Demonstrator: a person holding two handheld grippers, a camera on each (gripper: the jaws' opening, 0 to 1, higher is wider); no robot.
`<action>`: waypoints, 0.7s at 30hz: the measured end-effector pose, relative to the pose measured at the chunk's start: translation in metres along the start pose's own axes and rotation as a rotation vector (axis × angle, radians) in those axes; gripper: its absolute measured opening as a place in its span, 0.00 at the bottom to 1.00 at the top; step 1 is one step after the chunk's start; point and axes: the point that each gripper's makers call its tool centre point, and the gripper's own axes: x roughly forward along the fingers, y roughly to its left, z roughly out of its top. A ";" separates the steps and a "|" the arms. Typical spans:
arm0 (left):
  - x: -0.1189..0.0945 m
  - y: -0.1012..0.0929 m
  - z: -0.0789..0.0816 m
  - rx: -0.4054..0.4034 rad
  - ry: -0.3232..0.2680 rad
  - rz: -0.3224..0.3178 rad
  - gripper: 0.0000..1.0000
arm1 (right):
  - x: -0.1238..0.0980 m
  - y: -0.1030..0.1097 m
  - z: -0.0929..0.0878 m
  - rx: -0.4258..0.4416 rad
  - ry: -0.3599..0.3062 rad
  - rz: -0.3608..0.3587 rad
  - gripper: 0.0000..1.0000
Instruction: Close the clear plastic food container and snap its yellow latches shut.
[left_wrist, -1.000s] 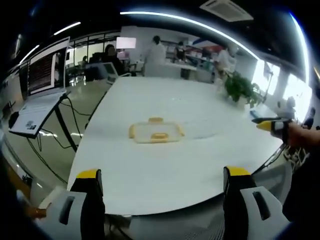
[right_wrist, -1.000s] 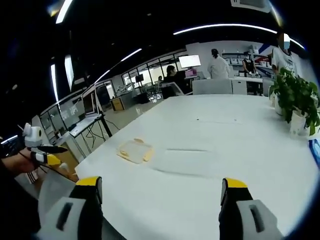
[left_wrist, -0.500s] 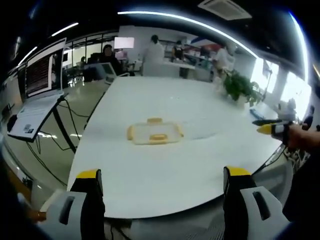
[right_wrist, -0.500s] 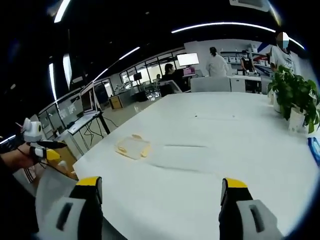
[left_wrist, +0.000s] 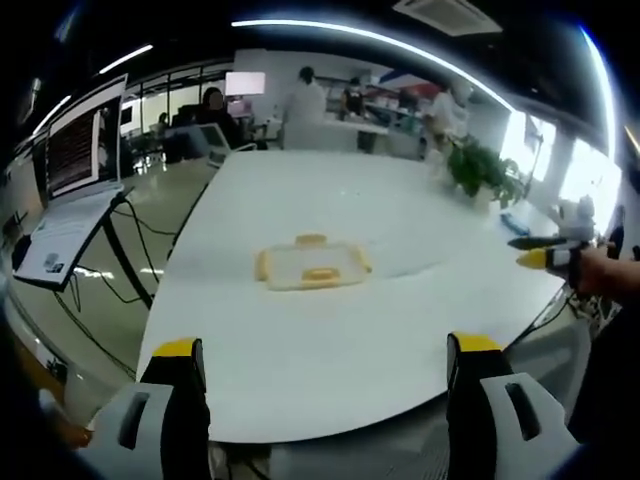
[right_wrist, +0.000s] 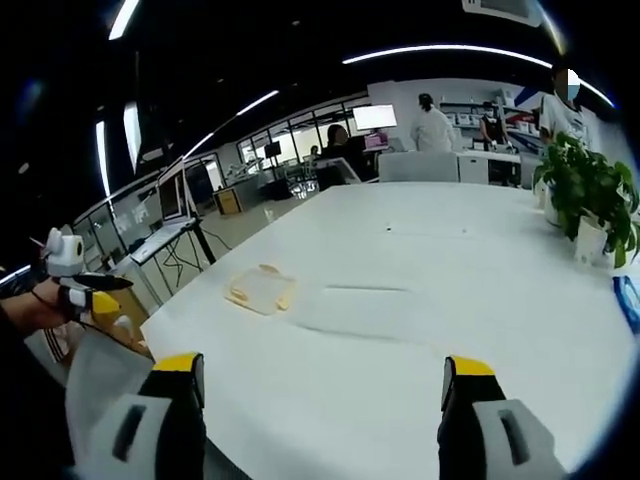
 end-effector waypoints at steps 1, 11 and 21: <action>0.001 0.001 0.000 -0.003 0.002 -0.003 0.99 | 0.001 -0.001 0.001 0.000 0.003 -0.002 1.00; 0.012 0.005 -0.001 -0.006 0.025 -0.017 0.99 | 0.004 -0.001 0.006 -0.022 0.017 -0.017 1.00; 0.025 0.011 0.002 -0.005 0.038 -0.030 0.99 | 0.020 0.002 0.006 -0.043 0.050 -0.012 0.99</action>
